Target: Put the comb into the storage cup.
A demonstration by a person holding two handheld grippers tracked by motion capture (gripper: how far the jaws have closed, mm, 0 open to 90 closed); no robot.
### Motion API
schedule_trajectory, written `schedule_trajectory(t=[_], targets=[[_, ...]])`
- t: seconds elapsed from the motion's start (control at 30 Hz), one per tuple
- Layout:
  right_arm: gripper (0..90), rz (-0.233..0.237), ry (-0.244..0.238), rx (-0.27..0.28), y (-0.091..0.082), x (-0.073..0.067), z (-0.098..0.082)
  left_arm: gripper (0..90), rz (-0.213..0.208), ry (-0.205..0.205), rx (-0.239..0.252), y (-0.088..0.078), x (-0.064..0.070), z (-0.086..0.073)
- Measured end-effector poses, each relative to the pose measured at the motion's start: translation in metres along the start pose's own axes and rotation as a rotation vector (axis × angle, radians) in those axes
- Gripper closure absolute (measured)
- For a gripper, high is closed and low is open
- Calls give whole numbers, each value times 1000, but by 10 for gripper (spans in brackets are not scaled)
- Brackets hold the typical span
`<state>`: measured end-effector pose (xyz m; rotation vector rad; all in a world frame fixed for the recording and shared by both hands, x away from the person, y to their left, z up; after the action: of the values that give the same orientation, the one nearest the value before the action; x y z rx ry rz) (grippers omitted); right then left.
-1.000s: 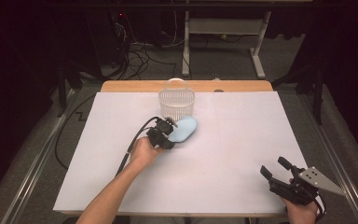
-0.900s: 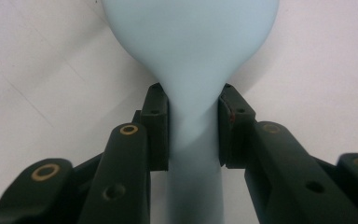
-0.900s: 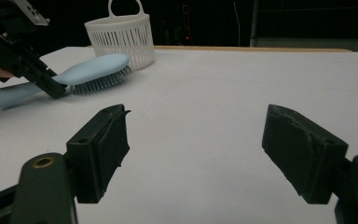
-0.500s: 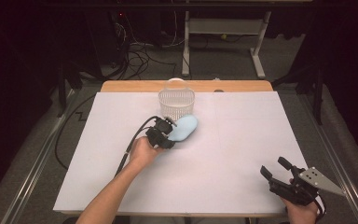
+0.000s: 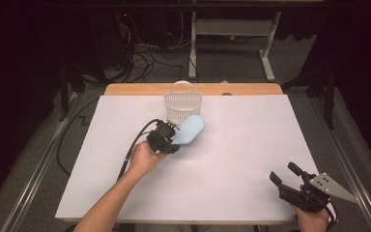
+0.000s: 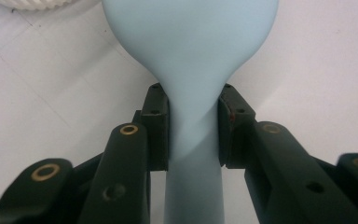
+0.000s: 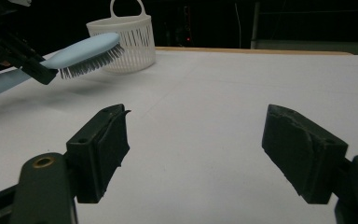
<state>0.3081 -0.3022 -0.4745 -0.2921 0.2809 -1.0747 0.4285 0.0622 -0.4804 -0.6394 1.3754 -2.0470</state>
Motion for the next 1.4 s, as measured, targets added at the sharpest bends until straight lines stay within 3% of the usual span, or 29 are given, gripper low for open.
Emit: schedule_trajectory(t=[0.57,1.1,1.4], targets=[[231,2,-14,-1,1,-2,1,678,-29,0,107,-25,5,-12],[230,8,-18,3,2,-4,2,678,-63,-19,190,-33,12,-37],[228,12,-18,6,3,-4,3,677,-62,-20,227,-39,14,-46]])
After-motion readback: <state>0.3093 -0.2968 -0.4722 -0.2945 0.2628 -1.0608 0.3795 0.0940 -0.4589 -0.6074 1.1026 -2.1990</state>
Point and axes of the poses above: each handheld gripper's, and its own axes: y roughly forward along the jaws, z roughly out of its top, x roughly to its right, the point moved 7 cm from there along y, roughly forward along the jaws, and after that the axes turned 7 degrees about -x, right-handed, at the moved point
